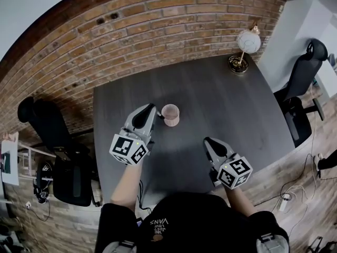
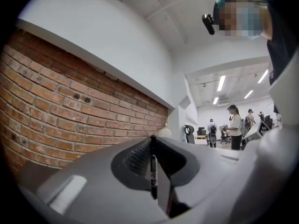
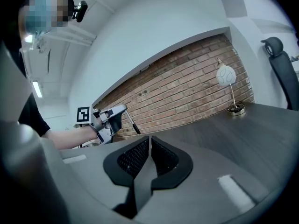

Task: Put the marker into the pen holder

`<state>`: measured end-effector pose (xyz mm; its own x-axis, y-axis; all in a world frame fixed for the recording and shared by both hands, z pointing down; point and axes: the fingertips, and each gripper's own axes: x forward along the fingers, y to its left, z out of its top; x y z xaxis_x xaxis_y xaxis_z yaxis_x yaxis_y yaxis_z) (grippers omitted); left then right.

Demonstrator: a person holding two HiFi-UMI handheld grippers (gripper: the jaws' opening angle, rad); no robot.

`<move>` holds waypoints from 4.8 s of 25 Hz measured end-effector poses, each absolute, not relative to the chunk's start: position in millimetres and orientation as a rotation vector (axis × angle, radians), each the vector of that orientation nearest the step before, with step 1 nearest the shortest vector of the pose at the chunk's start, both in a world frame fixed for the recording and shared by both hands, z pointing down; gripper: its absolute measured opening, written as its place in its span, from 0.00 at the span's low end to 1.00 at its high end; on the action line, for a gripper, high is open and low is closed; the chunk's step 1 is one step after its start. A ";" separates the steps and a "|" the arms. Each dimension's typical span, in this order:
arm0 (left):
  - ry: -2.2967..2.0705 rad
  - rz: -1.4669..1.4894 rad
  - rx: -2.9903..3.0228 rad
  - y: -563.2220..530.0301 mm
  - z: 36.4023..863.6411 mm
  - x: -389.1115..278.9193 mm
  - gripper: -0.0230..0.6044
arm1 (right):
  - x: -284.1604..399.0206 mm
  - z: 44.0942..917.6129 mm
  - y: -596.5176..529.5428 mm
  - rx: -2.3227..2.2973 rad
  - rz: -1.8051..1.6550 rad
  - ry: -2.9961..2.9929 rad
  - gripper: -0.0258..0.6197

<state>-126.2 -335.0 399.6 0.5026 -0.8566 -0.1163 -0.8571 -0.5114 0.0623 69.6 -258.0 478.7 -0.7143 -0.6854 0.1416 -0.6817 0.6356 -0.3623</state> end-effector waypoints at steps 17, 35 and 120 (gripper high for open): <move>1.743 0.037 -2.774 -400.5 512.7 -104.6 0.16 | 115.0 513.7 -283.7 -1.231 -0.729 2.839 0.04; 1.814 -0.158 -2.868 -413.1 580.6 -90.9 0.16 | 118.7 529.9 -281.4 -1.229 -0.793 2.845 0.04; 1.498 0.158 -2.884 -135.2 466.8 -180.7 0.12 | 5.4 489.3 -118.4 -1.416 -0.557 2.680 0.04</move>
